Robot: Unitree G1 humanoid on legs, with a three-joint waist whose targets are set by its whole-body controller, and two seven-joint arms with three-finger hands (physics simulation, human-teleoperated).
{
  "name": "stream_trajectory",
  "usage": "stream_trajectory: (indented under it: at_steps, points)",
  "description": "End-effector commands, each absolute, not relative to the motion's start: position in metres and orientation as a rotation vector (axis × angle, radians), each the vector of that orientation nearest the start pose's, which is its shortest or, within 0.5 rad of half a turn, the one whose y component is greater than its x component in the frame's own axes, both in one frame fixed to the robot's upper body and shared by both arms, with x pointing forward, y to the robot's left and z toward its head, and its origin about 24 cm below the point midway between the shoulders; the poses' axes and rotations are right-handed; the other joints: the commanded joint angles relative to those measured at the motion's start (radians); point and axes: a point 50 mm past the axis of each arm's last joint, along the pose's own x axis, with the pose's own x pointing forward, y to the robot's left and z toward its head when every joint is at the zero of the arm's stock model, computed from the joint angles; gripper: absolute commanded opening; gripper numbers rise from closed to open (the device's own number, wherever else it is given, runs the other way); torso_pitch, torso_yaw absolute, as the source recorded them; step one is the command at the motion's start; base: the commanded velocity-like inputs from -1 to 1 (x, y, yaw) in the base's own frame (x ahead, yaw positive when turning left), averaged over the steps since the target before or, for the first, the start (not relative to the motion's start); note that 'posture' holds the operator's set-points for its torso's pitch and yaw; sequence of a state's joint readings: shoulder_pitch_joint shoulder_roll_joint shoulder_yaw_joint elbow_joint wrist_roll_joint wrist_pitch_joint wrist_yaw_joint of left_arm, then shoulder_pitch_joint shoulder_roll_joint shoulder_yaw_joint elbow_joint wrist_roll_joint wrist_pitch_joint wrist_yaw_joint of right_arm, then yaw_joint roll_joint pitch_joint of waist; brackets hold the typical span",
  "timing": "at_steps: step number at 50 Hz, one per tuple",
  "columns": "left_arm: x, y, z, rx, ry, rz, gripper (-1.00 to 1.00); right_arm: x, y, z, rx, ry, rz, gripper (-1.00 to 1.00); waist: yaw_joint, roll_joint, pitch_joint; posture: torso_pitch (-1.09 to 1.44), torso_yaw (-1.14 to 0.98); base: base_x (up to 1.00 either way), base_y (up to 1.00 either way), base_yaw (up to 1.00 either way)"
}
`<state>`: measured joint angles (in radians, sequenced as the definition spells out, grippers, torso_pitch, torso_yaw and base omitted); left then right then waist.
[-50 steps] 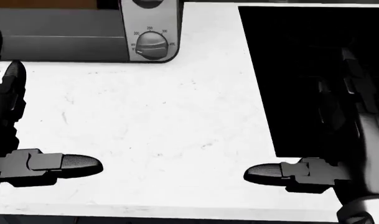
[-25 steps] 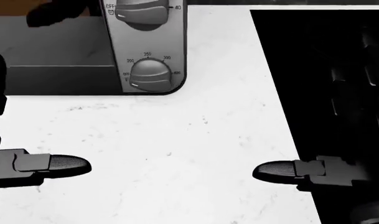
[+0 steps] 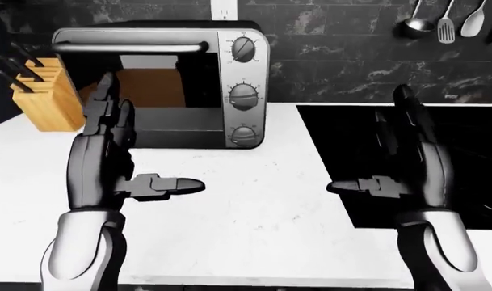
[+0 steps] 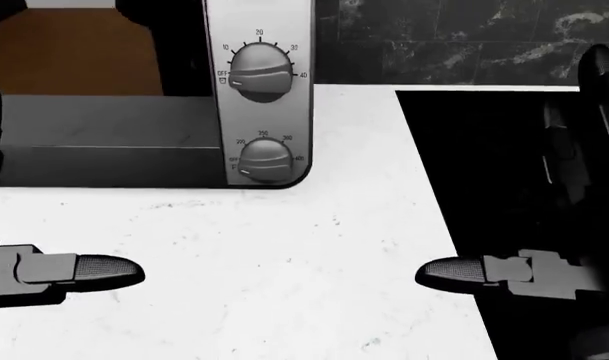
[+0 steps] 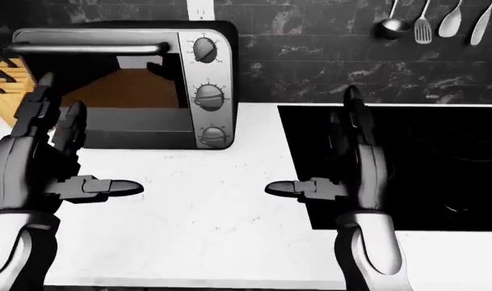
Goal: Open the toaster oven door.
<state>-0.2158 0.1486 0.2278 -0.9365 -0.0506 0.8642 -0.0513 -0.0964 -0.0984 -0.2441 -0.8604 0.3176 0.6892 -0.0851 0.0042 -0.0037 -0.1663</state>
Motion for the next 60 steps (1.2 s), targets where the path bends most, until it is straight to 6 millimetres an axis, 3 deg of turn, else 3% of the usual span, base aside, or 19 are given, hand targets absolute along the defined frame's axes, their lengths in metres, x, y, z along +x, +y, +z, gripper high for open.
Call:
stream_trajectory:
  at_steps: [1, 9, 23, 30, 39, 44, 52, 60]
  points:
    - [0.213, 0.184, 0.224, 0.119, -0.367, 0.077, 1.0, 0.212, -0.183, 0.202, 0.114, -0.357, -0.053, 1.0, 0.0, 0.002, -0.014, -0.27, 0.0, 0.0, 0.0, 0.0]
    - [0.214, 0.18, 0.226, 0.123, -0.365, 0.059, 1.0, 0.211, -0.182, 0.203, 0.112, -0.354, -0.048, 1.0, 0.005, 0.001, -0.083, -0.35, 0.0, 0.0, 0.0, 0.0]
    - [0.216, 0.181, 0.224, 0.133, -0.348, 0.075, 1.0, 0.211, -0.184, 0.201, 0.114, -0.355, -0.053, 1.0, 0.017, 0.002, -0.144, -0.49, 0.0, 0.0, 0.0, 0.0]
    - [0.229, 0.182, 0.24, 0.207, -0.343, 0.092, 1.0, 0.211, -0.183, 0.202, 0.114, -0.355, -0.054, 1.0, 0.023, 0.004, -0.163, -0.53, 0.0, 0.0, 0.0, 0.0]
    - [0.257, 0.186, 0.278, 0.347, -0.382, 0.124, 1.0, 0.212, -0.184, 0.199, 0.115, -0.35, -0.057, 1.0, 0.027, 0.002, -0.182, -0.55, 0.0, 0.0, 0.0, 0.0]
    - [0.271, 0.183, 0.287, 0.565, -0.443, 0.186, 1.0, 0.213, -0.183, 0.2, 0.113, -0.351, -0.054, 1.0, 0.026, 0.001, -0.187, -0.55, 0.0, 0.0, 0.0, 0.0]
    - [0.302, 0.181, 0.296, 0.829, -0.461, 0.264, 1.0, 0.213, -0.183, 0.2, 0.114, -0.348, -0.056, 1.0, 0.021, -0.012, -0.193, -0.55, 0.0, 0.0, 0.0, 0.0]
    - [0.33, 0.18, 0.279, 1.027, -0.391, 0.245, 1.0, 0.214, -0.184, 0.199, 0.117, -0.349, -0.059, 1.0, 0.01, -0.012, -0.2, -0.55, 0.0, 0.0, 0.0, 0.0]
